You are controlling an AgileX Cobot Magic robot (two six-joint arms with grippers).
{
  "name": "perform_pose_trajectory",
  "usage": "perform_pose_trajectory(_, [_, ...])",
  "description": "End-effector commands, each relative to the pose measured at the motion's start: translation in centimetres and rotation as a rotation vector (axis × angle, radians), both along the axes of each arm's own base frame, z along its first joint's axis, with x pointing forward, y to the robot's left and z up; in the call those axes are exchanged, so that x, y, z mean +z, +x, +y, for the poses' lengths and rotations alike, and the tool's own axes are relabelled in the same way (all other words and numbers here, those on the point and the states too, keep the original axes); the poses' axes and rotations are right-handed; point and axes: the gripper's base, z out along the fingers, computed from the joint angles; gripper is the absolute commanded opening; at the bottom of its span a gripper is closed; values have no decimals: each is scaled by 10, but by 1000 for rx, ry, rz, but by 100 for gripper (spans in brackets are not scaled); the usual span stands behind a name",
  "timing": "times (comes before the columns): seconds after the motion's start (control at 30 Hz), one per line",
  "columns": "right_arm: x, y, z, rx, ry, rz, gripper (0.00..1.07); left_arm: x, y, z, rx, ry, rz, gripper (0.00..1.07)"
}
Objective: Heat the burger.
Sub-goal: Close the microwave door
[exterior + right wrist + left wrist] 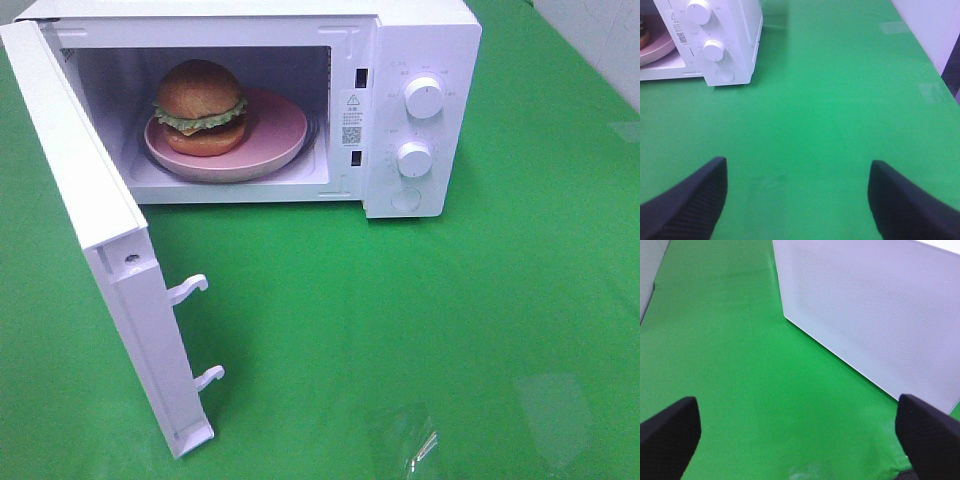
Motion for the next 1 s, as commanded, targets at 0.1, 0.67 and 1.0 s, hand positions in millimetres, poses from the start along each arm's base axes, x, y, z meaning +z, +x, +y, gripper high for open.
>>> perform_pose_trajectory(0.1, [-1, -3, 0, -1, -12, -20, 76, 9, -3, 1, 15, -16, -75, 95])
perform_pose_trajectory(0.67, [-1, -3, 0, -1, -12, -20, 76, 41, 63, -1, 43, -20, -161, 8])
perform_pose_trajectory(1.0, [-1, -3, 0, -1, -11, -20, 76, 40, 117, -2, 59, 34, -246, 0])
